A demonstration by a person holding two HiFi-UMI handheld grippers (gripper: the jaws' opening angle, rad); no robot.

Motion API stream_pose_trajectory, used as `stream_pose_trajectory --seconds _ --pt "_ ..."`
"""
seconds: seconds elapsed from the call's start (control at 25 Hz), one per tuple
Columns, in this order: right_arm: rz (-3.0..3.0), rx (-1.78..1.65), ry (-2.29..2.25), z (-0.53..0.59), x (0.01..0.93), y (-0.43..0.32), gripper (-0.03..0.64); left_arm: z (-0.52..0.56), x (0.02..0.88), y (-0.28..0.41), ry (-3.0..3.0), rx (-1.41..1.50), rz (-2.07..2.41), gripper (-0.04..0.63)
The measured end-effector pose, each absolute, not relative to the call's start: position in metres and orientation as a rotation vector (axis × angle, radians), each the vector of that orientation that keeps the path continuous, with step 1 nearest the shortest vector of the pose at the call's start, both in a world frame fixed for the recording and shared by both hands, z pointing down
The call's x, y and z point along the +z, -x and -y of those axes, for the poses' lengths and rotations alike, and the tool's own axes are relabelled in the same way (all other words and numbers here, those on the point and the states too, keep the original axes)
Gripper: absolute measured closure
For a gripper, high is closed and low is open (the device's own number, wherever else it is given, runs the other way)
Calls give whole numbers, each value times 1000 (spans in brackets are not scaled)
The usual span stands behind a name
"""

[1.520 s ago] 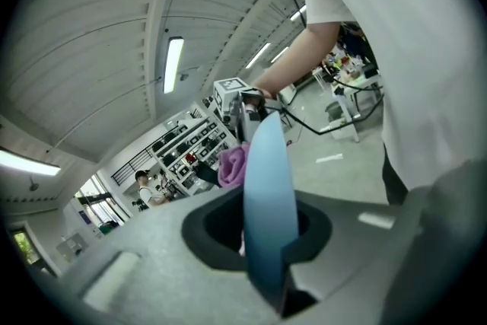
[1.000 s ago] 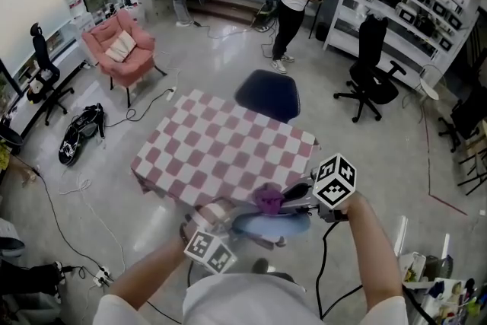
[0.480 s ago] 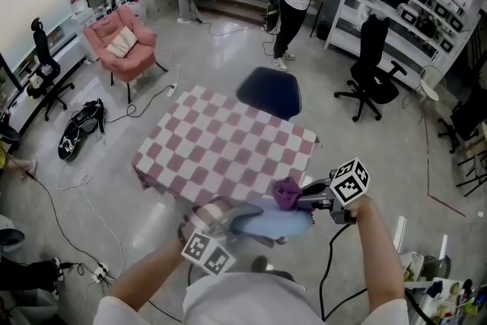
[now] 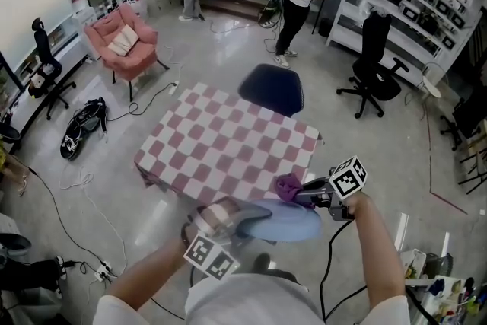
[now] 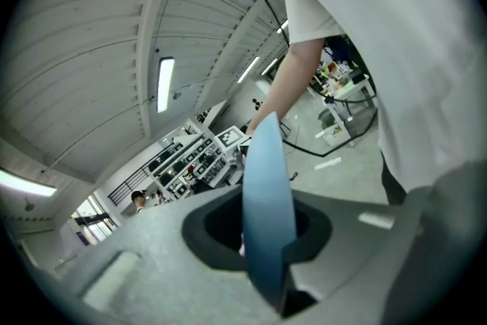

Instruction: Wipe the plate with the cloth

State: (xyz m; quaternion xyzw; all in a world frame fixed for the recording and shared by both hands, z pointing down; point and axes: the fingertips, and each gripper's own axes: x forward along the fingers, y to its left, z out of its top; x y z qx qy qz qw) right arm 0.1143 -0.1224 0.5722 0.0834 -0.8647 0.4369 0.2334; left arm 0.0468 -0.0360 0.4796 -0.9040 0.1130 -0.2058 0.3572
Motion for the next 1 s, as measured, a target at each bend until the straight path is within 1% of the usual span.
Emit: stream_pose_trajectory --seconds 0.4,0.68,0.88,1.0 --pt "2291 1081 9 109 571 -54 558 24 483 -65 2344 -526 -199 546" --pt "2351 1038 230 90 537 -6 558 20 487 -69 2347 -541 -170 546" --pt "2335 1031 289 90 530 12 558 15 491 -71 2321 -567 -140 547" --pt "2279 996 261 94 546 15 558 13 490 -73 2303 -567 -135 546"
